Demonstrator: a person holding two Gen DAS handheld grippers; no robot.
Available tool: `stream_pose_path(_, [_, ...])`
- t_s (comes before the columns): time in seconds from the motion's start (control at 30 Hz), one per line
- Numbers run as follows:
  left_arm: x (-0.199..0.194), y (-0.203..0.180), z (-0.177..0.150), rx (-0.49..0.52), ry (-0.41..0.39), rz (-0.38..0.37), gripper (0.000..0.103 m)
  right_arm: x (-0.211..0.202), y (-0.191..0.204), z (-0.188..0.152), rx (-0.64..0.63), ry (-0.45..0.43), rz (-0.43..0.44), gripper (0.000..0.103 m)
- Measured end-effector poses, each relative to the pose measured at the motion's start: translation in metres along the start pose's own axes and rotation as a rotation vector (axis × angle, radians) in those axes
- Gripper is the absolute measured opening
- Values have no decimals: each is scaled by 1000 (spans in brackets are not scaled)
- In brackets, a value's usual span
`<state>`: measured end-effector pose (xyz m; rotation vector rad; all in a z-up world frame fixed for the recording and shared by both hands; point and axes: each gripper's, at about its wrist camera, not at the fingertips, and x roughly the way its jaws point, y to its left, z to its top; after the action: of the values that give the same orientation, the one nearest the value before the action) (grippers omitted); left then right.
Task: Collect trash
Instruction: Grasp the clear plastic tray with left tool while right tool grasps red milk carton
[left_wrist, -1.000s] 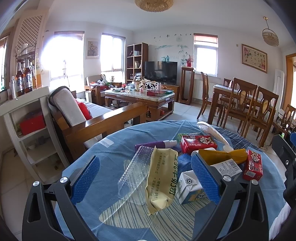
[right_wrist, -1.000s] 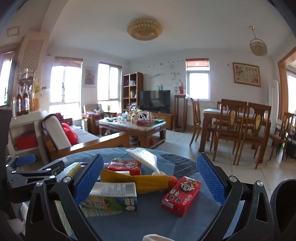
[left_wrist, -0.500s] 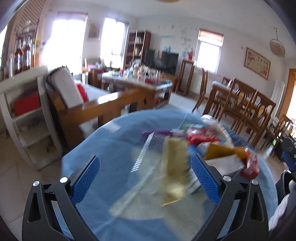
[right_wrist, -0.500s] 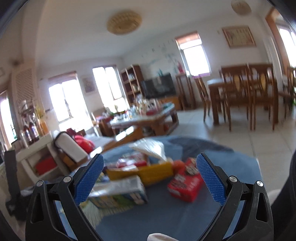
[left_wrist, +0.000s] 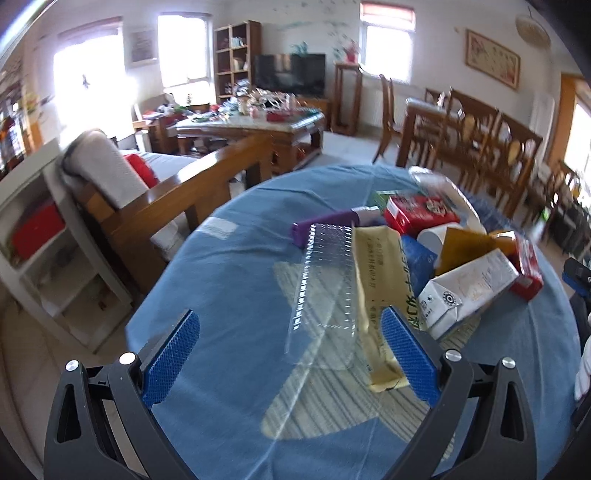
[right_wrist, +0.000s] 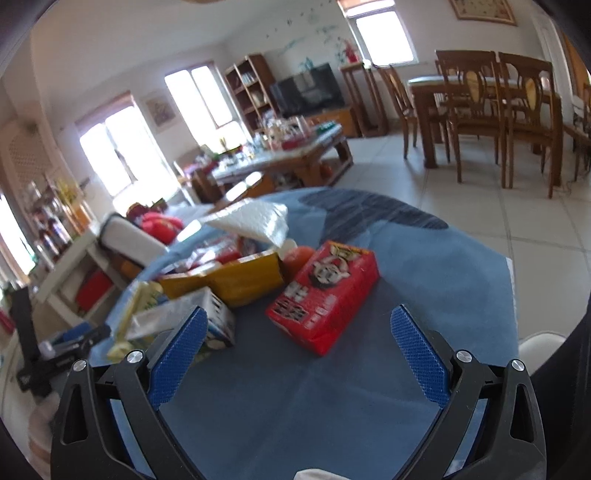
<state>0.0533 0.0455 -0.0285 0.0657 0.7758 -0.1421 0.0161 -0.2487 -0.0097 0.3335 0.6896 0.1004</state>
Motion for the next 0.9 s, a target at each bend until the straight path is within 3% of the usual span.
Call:
stream_pose_path(0.13, [12, 6, 2, -11, 46, -18, 91, 13, -3, 4, -20, 70, -68, 85])
stream_pose_path(0.2, [19, 10, 3, -25, 80, -30, 77, 25, -7, 8, -7, 108, -72, 83])
stream_pose_path(0.27, [27, 14, 1, -38, 117, -47, 71, 34, -10, 11, 14, 131, -61, 83])
stream_pose_path(0.43, [26, 24, 2, -63, 118, -76, 65, 60, -1, 17, 6, 190, -88, 83])
stream_pose_path(0.53, [24, 31, 2, -91, 107, -118, 56, 75, 12, 17, -25, 222, -102, 83])
stream_pose_path(0.63, [17, 34, 4, -97, 83, -127, 55, 86, 19, 17, -50, 230, -153, 83])
stream_pose_path(0.7, [19, 38, 6, -97, 86, -143, 49, 90, 19, 16, -56, 234, -190, 71])
stream_pose_path(0.9, [31, 41, 9, -120, 107, -210, 46, 88, 13, 18, -45, 207, -197, 59])
